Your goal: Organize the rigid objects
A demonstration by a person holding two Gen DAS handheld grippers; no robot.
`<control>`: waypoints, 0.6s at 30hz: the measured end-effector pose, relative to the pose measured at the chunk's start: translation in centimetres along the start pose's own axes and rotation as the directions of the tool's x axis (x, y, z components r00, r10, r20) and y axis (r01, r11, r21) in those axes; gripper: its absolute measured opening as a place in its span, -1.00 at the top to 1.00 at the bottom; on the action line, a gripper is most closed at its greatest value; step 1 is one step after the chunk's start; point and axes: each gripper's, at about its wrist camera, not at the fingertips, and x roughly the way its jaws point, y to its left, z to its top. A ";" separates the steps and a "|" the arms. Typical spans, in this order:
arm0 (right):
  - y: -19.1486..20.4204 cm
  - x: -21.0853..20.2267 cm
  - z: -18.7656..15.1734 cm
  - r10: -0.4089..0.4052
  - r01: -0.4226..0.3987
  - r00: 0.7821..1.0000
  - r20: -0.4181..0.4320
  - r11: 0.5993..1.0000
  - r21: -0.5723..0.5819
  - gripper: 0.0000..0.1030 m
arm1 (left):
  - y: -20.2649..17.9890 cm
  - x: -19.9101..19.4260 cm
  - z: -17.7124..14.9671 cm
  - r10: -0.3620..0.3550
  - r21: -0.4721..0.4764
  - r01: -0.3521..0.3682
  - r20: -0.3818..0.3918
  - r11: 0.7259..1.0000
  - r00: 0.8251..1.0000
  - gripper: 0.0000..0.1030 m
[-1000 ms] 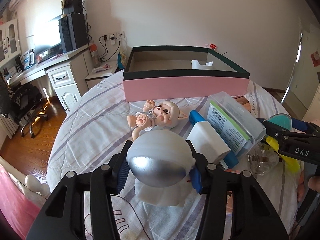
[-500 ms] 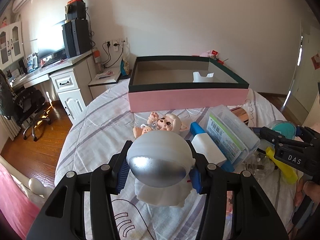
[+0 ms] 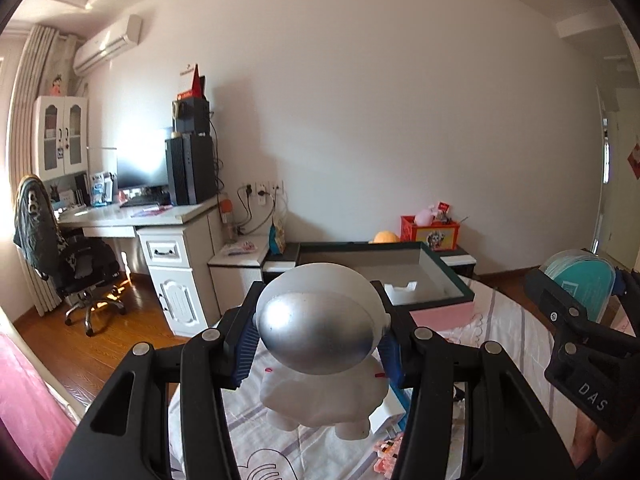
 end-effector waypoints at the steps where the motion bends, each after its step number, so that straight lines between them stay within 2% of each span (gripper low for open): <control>1: 0.4 -0.6 0.6 0.002 -0.002 1.000 0.023 1.000 -0.005 -0.50 | 0.0 -0.6 0.4 0.006 0.001 -0.006 0.021 1.000 1.000 0.01; 7: 1.7 -2.4 2.4 0.014 -0.013 0.996 0.083 1.000 -0.007 -0.50 | 0.5 -2.7 1.9 0.022 -0.008 -0.021 0.088 1.000 0.996 0.13; 9: 2.1 -2.2 2.4 0.015 -0.015 0.997 0.080 1.000 -0.010 -0.50 | 0.4 -2.2 1.7 0.018 -0.002 -0.018 0.066 1.000 0.998 0.18; 12: 1.9 -0.9 1.7 0.019 -0.019 0.999 0.043 1.000 0.000 -0.50 | 0.3 -0.9 0.8 -0.013 -0.014 0.013 0.017 1.000 1.000 0.42; 14: 1.7 -0.1 1.0 0.018 -0.018 1.000 0.018 1.000 0.008 -0.50 | 0.1 0.2 0.2 -0.039 -0.015 0.039 -0.002 0.999 0.999 0.43; 18: 1.0 2.1 -0.9 0.029 -0.028 0.998 -0.055 0.999 0.025 -0.50 | 0.6 3.3 -2.9 -0.086 -0.037 0.082 -0.104 0.996 0.991 0.42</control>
